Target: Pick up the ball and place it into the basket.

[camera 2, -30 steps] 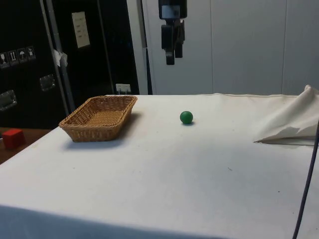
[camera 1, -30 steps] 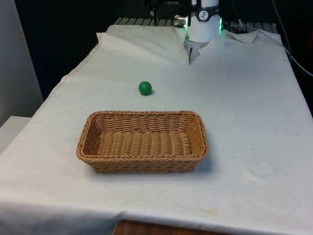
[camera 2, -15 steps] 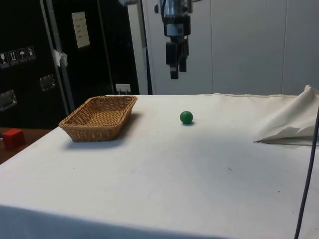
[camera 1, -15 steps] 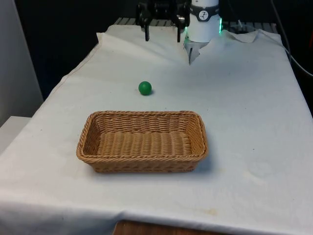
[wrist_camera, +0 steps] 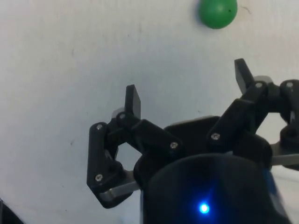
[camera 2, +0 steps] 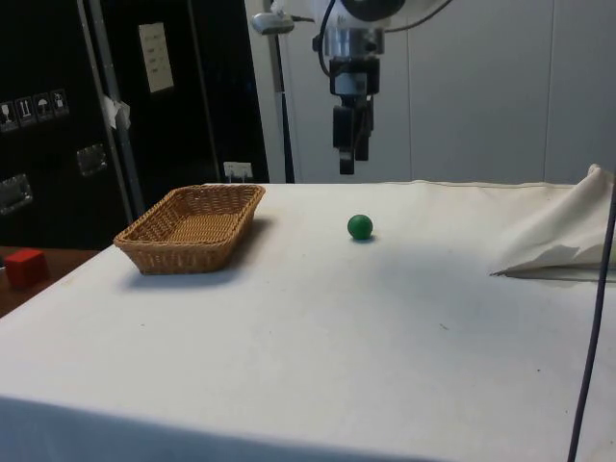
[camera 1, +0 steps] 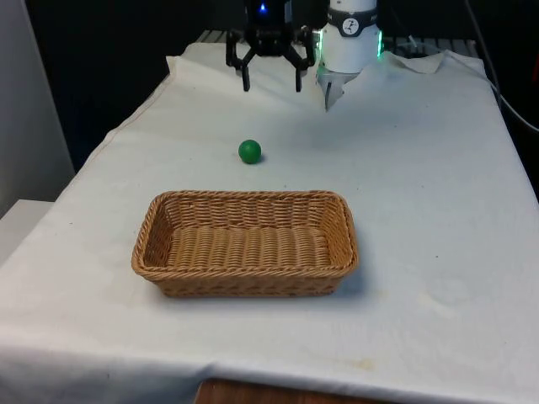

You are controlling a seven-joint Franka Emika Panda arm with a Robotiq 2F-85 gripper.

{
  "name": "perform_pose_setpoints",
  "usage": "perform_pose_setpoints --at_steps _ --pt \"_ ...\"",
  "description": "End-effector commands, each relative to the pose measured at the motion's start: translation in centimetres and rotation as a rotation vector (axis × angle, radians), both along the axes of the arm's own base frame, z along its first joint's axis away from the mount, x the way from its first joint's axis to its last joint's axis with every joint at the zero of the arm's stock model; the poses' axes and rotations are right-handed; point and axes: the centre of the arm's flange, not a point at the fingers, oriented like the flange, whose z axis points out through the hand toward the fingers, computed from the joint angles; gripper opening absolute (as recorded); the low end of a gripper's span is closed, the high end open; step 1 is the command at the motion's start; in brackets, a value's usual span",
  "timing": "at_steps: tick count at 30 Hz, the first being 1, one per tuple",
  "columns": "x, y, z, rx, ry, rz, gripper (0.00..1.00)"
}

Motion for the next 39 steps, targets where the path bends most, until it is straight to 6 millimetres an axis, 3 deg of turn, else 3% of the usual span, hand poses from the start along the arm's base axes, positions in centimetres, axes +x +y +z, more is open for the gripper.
perform_pose_setpoints --at_steps 1,21,39 --pt "-0.1 0.0 -0.3 0.01 -0.015 0.006 1.0" --pt "0.1 -1.4 -4.8 -0.012 -0.002 0.022 1.0" --pt "1.7 -3.2 -8.9 -0.046 0.011 0.027 1.0"
